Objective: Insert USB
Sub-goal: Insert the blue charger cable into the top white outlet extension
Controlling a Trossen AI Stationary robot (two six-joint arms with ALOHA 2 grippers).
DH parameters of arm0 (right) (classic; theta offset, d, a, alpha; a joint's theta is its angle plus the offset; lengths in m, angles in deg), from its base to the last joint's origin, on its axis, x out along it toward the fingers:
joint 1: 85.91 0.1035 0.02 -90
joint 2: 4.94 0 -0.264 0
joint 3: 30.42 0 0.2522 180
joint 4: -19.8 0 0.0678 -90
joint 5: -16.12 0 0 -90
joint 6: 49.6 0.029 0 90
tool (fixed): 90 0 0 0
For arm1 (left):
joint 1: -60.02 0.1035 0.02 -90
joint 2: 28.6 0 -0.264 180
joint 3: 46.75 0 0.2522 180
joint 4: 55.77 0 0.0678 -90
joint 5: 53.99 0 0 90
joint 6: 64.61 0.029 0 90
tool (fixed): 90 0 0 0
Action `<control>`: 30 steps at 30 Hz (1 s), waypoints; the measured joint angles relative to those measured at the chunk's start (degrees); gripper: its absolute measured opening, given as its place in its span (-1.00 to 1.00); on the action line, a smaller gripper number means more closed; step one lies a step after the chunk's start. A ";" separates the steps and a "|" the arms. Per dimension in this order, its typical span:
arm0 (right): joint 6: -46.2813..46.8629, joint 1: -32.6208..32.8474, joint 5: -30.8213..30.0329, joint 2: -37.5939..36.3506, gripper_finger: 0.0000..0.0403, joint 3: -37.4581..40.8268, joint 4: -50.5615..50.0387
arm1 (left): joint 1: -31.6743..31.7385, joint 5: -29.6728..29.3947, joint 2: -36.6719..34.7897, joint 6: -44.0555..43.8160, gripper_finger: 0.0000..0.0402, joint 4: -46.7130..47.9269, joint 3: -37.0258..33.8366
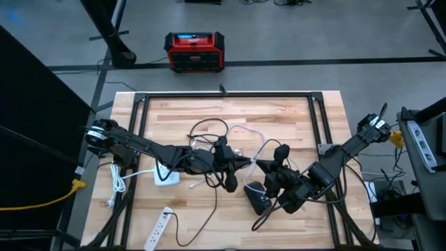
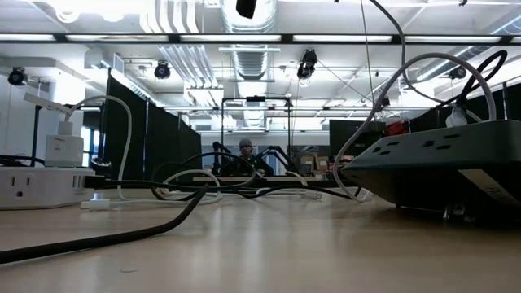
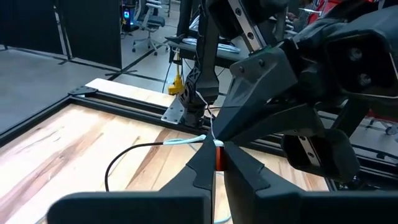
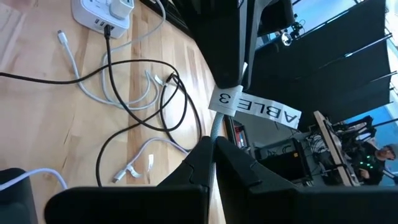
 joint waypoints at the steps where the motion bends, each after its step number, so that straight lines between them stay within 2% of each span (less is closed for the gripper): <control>1: 0.18 0.00 0.08 0.00 -1.00 0.00 0.01 | 0.00 0.00 0.00 0.15 -0.98 0.00 0.00; 8: 1.59 0.00 0.76 0.04 -1.00 0.00 -0.04 | -0.25 -0.13 0.00 0.23 -0.98 1.74 0.00; 16: 1.54 0.00 0.94 0.04 -1.00 0.00 0.26 | -2.13 -4.54 0.02 1.54 -0.98 3.27 0.00; 21: 1.53 0.04 4.72 -0.18 -0.98 0.00 0.12 | -3.17 -7.45 0.07 0.95 -0.98 3.97 -2.10; 25: 0.84 0.28 8.91 -0.26 -0.82 0.00 0.25 | -3.77 -10.17 0.07 -2.47 -0.98 4.16 -4.54; 30: 0.13 0.24 10.43 -0.07 -0.39 0.54 0.94 | -4.71 -10.80 0.07 -6.09 -0.98 3.71 -7.46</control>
